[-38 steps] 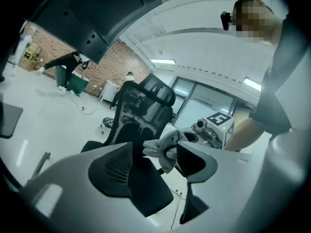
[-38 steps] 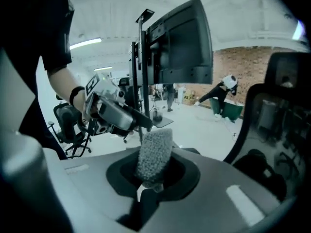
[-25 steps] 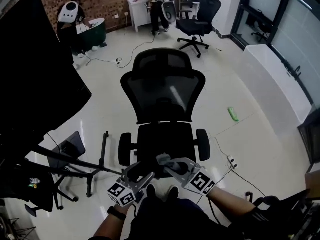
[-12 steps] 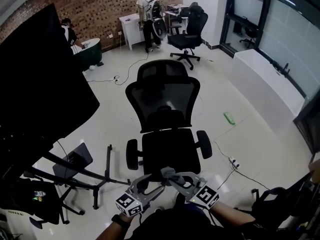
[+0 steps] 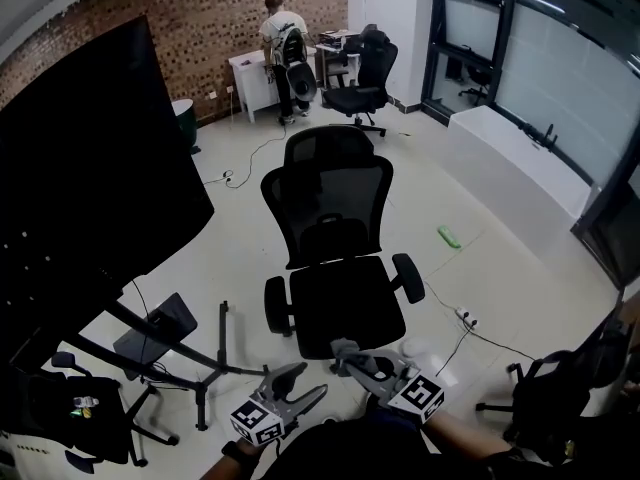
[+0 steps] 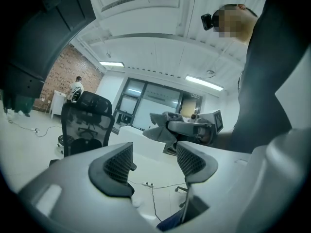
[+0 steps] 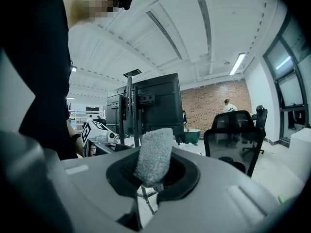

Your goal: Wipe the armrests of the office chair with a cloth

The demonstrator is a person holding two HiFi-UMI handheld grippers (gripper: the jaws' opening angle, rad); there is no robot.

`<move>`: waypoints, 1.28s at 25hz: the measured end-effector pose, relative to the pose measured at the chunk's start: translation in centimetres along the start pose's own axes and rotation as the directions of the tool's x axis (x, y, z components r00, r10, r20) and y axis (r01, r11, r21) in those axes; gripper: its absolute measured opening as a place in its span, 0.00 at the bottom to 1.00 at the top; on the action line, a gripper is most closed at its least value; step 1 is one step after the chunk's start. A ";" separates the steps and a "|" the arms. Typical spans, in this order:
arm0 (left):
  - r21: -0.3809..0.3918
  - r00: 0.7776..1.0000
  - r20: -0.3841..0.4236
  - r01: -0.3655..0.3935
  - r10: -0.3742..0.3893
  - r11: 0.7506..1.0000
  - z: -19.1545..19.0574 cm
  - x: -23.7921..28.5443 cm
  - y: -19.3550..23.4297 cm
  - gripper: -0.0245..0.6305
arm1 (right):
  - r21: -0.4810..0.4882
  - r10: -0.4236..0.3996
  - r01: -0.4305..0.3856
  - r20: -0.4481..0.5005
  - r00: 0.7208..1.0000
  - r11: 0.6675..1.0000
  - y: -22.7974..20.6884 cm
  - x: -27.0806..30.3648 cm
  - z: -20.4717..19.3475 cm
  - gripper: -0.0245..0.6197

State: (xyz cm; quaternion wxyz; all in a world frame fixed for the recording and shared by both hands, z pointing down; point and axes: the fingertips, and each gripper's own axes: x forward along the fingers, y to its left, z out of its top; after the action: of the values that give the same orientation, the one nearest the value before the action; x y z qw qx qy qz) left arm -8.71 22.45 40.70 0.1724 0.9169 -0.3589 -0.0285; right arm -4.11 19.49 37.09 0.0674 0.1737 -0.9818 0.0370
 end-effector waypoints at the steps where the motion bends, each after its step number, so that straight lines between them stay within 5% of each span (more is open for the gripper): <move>1: 0.001 1.000 0.004 0.004 -0.004 1.000 0.0 -0.3 -0.3 0.51 | 0.004 -0.008 0.008 0.001 1.000 1.000 0.4 -0.4 0.1 0.09; 32: 0.026 0.990 0.135 -0.038 0.035 0.999 1.8 5.5 -7.9 0.51 | 0.025 0.022 -0.023 0.029 0.999 0.999 -1.2 -10.6 0.5 0.09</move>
State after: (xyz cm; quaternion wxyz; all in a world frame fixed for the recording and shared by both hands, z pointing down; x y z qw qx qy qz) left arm 0.15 23.63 36.79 0.1353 0.9085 -0.3868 -0.0820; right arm 6.10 21.84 35.15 0.0507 0.1641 -0.9840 0.0476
